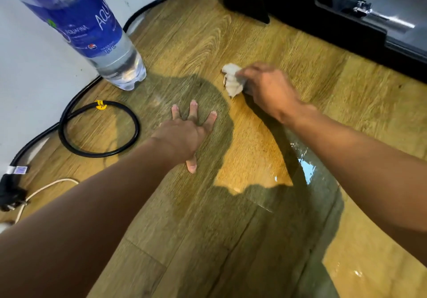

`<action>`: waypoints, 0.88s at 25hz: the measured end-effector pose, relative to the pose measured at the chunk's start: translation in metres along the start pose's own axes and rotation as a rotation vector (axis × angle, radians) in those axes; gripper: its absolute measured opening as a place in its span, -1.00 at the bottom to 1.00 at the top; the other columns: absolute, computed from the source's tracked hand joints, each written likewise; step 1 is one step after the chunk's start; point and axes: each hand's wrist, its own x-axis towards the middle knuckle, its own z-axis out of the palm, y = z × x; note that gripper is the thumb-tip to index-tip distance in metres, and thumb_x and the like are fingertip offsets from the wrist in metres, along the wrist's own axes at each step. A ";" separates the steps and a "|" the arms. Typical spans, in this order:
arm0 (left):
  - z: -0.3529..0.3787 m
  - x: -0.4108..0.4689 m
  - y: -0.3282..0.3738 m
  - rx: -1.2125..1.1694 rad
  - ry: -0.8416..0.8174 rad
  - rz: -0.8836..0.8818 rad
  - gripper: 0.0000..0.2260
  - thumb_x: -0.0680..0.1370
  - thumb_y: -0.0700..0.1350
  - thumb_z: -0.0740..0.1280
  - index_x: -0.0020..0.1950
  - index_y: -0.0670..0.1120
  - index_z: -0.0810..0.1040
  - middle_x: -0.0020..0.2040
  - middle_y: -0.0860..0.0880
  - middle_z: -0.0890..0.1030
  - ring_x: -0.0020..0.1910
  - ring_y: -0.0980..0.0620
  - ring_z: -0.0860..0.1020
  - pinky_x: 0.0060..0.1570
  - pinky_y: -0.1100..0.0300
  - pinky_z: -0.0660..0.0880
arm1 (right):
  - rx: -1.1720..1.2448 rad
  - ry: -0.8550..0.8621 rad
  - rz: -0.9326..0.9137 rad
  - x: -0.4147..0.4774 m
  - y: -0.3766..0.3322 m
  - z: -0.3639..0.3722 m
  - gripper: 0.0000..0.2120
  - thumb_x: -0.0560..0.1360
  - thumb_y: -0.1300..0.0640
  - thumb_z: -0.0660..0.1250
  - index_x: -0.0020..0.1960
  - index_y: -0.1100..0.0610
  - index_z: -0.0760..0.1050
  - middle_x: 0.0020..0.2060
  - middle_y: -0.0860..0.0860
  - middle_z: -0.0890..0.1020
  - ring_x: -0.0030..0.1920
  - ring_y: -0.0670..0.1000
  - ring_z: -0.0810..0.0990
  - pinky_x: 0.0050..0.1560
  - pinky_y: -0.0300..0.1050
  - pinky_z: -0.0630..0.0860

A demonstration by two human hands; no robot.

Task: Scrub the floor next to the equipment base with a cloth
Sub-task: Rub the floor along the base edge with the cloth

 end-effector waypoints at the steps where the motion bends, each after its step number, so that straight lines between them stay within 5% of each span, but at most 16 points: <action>1: 0.000 0.000 0.001 -0.006 -0.001 -0.003 0.21 0.29 0.03 0.56 0.48 0.10 -0.43 0.47 -0.23 -0.40 0.44 -0.42 -0.21 0.36 -0.26 0.20 | -0.004 0.039 0.089 0.011 0.007 -0.002 -0.63 0.51 0.36 0.25 0.27 0.08 0.48 0.24 0.08 0.53 0.16 0.10 0.56 0.24 -0.03 0.49; 4: -0.003 -0.004 0.000 -0.005 0.007 -0.012 0.21 0.28 0.03 0.57 0.49 0.12 -0.39 0.49 -0.20 -0.38 0.45 -0.40 -0.20 0.35 -0.27 0.23 | 0.047 0.087 0.208 0.006 -0.013 -0.001 -0.60 0.47 0.43 0.21 0.21 0.10 0.51 0.19 0.07 0.56 0.21 0.11 0.53 0.43 0.04 0.23; 8: -0.004 -0.007 0.001 0.025 0.009 -0.041 0.21 0.26 0.06 0.57 0.51 0.11 -0.35 0.52 -0.15 -0.33 0.48 -0.36 -0.15 0.36 -0.22 0.23 | 0.085 -0.028 0.065 -0.055 -0.057 0.014 -0.57 0.46 0.39 0.28 0.25 0.02 0.47 0.20 0.02 0.53 0.21 0.08 0.53 0.19 0.00 0.53; 13: 0.003 -0.009 -0.007 -0.004 0.058 -0.031 0.19 0.27 0.14 0.56 0.55 -0.01 -0.28 0.55 -0.06 -0.29 0.51 -0.27 -0.16 0.38 -0.18 0.18 | 0.073 -0.051 0.237 -0.038 -0.064 -0.003 -0.58 0.48 0.38 0.24 0.25 0.05 0.50 0.19 0.06 0.55 0.17 0.11 0.54 0.17 -0.05 0.48; 18: 0.013 -0.017 -0.045 0.041 0.066 -0.027 0.14 0.25 0.10 0.59 0.55 0.15 -0.18 0.57 0.01 -0.18 0.52 -0.18 0.05 0.40 -0.11 0.25 | 0.116 -0.241 -0.070 -0.106 -0.120 0.006 -0.65 0.49 0.26 0.27 0.25 0.04 0.52 0.15 0.05 0.56 0.13 0.11 0.54 0.15 0.00 0.49; 22: 0.016 -0.023 -0.057 0.041 0.051 -0.079 0.17 0.26 0.11 0.58 0.53 0.18 -0.26 0.56 0.02 -0.24 0.51 -0.24 0.03 0.39 -0.12 0.26 | 0.099 -0.228 0.025 -0.093 -0.108 -0.002 -0.63 0.50 0.27 0.26 0.27 0.02 0.49 0.17 0.03 0.55 0.11 0.06 0.57 0.17 -0.03 0.50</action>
